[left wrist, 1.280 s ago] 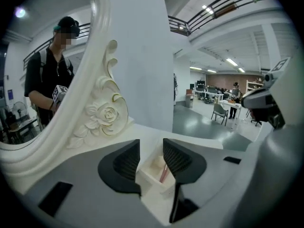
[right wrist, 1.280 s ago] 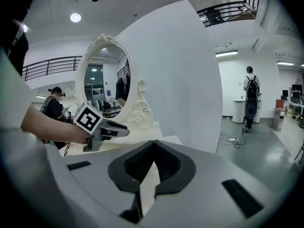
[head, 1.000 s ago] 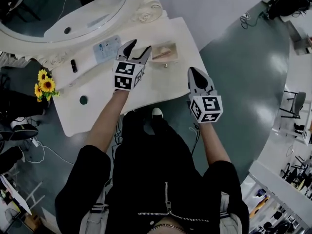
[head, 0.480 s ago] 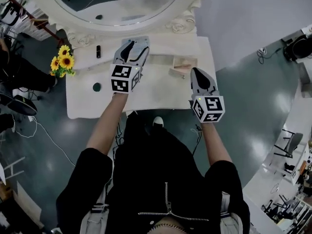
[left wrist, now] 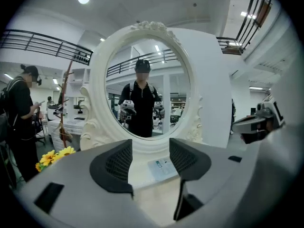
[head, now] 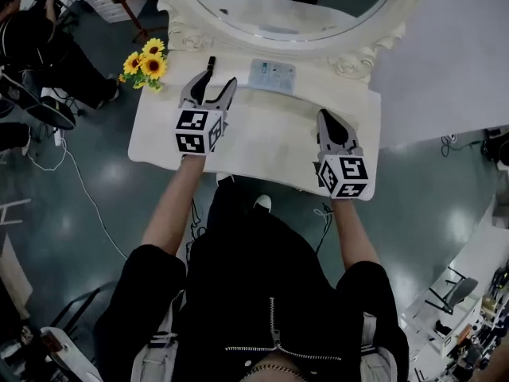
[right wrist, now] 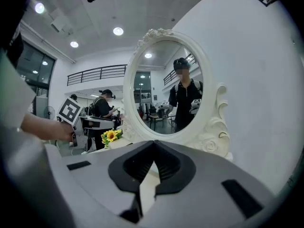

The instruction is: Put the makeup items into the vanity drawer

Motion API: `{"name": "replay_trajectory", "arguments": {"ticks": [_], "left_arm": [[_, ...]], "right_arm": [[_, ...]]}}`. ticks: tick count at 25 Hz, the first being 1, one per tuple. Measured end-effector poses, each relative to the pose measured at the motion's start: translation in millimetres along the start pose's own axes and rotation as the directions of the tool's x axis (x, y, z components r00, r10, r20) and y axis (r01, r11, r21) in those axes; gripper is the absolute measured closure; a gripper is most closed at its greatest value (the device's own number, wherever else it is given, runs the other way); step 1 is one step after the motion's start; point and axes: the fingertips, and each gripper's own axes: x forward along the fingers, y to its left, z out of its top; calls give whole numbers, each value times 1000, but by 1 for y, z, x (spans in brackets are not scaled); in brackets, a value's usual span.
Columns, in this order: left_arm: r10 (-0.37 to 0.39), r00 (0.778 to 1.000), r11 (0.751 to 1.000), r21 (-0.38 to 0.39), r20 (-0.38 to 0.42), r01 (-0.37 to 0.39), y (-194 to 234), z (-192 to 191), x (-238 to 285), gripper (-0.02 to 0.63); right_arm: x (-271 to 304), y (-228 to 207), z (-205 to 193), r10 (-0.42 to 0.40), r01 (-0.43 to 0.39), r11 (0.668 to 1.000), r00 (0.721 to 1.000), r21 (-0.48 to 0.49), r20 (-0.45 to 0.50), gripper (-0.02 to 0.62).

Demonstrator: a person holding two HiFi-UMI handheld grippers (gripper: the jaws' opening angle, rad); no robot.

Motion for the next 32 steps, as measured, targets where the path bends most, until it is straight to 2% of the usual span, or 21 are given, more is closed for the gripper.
{"name": "replay_trajectory", "arguments": {"ticks": [11, 15, 20, 23, 28, 32], "left_arm": [[159, 987, 986, -51, 1, -158, 91, -10, -57, 353], [192, 981, 978, -71, -34, -194, 116, -26, -67, 350], [196, 972, 975, -80, -126, -207, 135, -68, -68, 345], [194, 961, 972, -92, -199, -216, 140, -106, -67, 345], [170, 926, 955, -176, -338, -240, 146, -182, -59, 345], [147, 899, 945, -209, -413, -251, 144, -223, -53, 345]], "right_arm": [[56, 58, 14, 146, -146, 989, 989, -34, -10, 589], [67, 68, 8, 170, -172, 984, 985, -37, -33, 589], [78, 76, -10, 186, -188, 982, 980, -16, -76, 589], [83, 82, -25, 194, -196, 981, 975, -4, -110, 589], [94, 90, -46, 198, -198, 980, 968, 17, -153, 589], [98, 94, -53, 195, -193, 981, 966, 26, -172, 589]]}}
